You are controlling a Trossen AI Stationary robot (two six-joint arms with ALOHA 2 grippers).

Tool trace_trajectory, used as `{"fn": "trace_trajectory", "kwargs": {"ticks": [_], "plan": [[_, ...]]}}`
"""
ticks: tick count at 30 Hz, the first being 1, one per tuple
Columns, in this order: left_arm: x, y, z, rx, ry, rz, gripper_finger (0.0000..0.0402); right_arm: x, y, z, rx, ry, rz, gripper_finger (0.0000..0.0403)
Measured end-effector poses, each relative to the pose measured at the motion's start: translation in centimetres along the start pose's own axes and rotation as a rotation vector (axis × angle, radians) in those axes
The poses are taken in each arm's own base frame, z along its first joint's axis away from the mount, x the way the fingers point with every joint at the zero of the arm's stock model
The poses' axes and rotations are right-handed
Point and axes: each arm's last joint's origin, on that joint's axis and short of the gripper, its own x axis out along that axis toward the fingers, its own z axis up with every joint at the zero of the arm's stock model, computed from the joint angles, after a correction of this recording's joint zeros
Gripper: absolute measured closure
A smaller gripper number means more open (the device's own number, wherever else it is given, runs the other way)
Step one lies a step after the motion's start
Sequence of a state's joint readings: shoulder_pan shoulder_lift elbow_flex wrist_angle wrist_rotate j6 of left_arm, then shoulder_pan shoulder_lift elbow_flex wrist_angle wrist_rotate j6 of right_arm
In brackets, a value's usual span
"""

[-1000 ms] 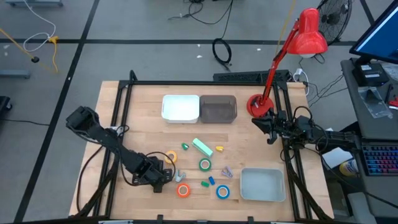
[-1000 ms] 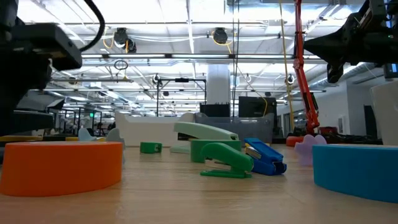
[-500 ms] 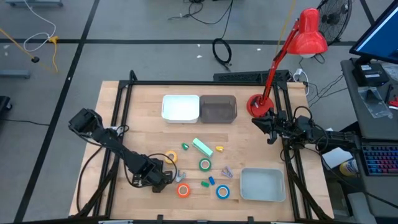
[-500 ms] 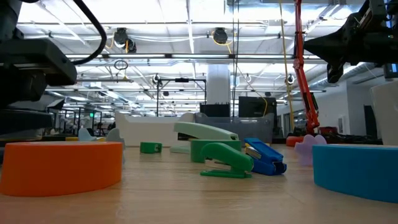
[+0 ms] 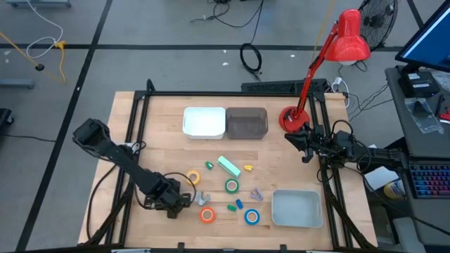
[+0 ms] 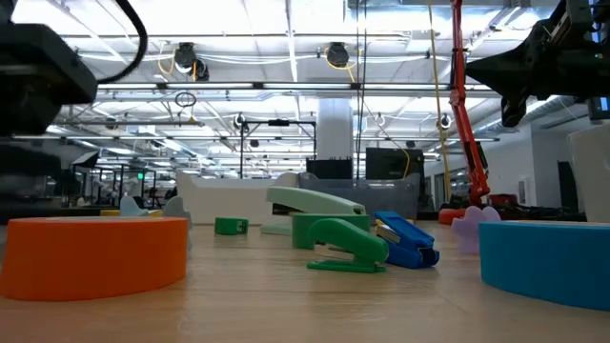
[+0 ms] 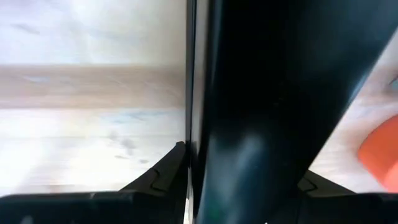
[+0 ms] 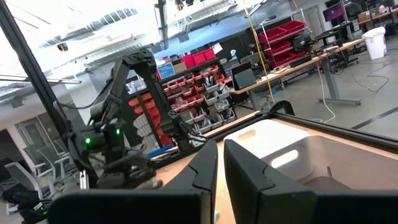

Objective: Pick and place Stapler, Stapler remover, tape
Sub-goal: Put the large black stapler into the white bin

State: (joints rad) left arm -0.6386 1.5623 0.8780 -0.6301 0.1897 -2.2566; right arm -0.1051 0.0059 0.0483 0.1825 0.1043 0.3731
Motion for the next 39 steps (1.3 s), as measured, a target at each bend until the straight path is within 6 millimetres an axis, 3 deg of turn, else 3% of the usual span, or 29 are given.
{"fn": "trace_trajectory", "kwargs": {"ticks": [7, 13, 21, 29, 39], "plan": [[-4.8, 2.1, 1.0, -0.034, -0.083, -0.079, 0.0252, 0.0, 0.0, 0.0, 0.000, 0.000, 0.000, 0.0383], [-7.5, 2.4, 2.7, 0.012, -0.144, -0.173, 0.0252, 0.0, 0.0, 0.0, 0.000, 0.000, 0.000, 0.0383], [-9.4, 0.6, 6.1, 0.178, -0.275, -0.243, 0.0252, 0.0, 0.0, 0.0, -0.001, 0.000, -0.001, 0.0383], [-13.1, -1.9, 10.1, 0.439, -0.494, -0.249, 0.0252, 0.0, 0.0, 0.0, 0.000, 0.000, 0.000, 0.0383], [-17.0, -4.2, 14.6, 0.740, -0.683, -0.147, 0.0252, 0.0, 0.0, 0.0, 0.000, 0.000, -0.001, 0.0383]]}}
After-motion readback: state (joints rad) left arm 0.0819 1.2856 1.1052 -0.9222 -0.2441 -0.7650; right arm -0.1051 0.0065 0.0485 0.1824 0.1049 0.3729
